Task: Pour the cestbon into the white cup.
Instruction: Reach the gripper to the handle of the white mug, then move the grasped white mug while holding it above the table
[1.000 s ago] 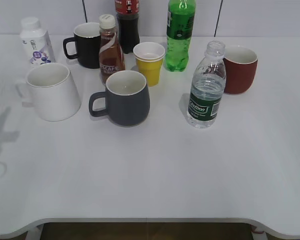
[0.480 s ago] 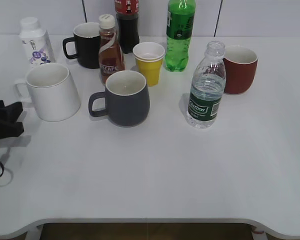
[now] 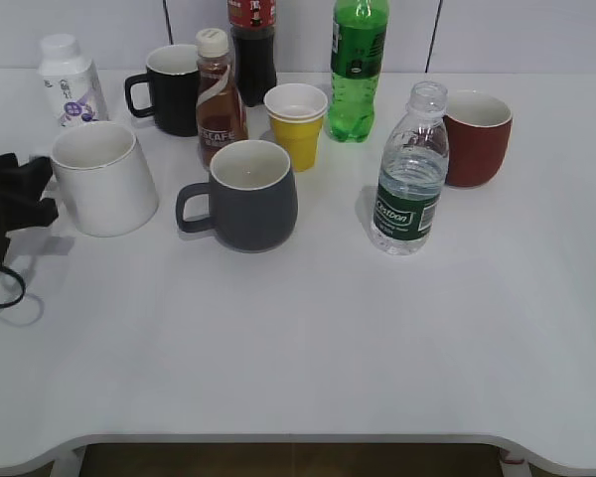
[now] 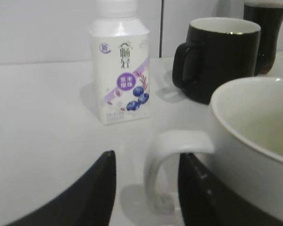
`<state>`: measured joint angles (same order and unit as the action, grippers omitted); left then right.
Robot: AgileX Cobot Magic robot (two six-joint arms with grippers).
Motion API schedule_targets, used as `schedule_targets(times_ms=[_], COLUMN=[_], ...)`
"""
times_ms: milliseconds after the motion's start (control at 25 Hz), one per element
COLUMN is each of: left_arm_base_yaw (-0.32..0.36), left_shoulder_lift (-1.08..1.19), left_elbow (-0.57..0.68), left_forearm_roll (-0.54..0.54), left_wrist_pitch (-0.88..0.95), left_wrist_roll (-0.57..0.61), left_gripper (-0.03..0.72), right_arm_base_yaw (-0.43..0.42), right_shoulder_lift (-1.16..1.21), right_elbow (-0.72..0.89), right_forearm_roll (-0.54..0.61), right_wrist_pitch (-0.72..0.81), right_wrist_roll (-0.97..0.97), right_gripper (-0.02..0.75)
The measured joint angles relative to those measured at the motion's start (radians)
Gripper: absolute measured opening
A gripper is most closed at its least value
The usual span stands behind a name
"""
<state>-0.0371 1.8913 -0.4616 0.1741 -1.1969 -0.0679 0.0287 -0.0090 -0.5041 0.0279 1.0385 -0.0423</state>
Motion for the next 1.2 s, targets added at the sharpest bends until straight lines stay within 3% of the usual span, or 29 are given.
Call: schedule_targets(times_ms=[280,440,600,800,880,1040,1200], left_arm_base_yaw=[0.000,0.000,0.002,0.002,0.002,0.002,0.002], left_shoulder_lift=[0.076,0.086,0.087,0.024,-0.029,-0.143,-0.234], left_elbow=[-0.128,-0.179,-0.202,-0.201,-0.195,-0.169,-0.121], left_forearm_roll=[0.040,0.065,0.131,0.164,0.166,0.169,0.170], left_wrist_pitch=[0.071,0.128,0.159,0.231,0.253,0.256,0.271], left_wrist_roll=[0.000,0.000,0.000,0.010,0.015,0.015,0.015], left_gripper=[0.204,0.172,0.033,0.033,0.032,0.032,0.032], right_arm_base_yaw=[0.000,0.000,0.000,0.000,0.000,-0.001,-0.001], right_shoulder_lift=[0.000,0.000,0.000,0.029,0.074,0.209,0.382], right_elbow=[0.000,0.000,0.000,-0.010,-0.018,-0.012,-0.009], right_forearm_roll=[0.000,0.001,0.008,0.087,0.127,0.253,0.468], right_wrist_pitch=[0.000,0.000,0.000,-0.025,-0.122,-0.480,-0.802], right_wrist_roll=[0.000,0.000,0.000,-0.036,-0.105,-0.337,-0.570], right_gripper=[0.450,0.450,0.450,0.450,0.450,0.450,0.450])
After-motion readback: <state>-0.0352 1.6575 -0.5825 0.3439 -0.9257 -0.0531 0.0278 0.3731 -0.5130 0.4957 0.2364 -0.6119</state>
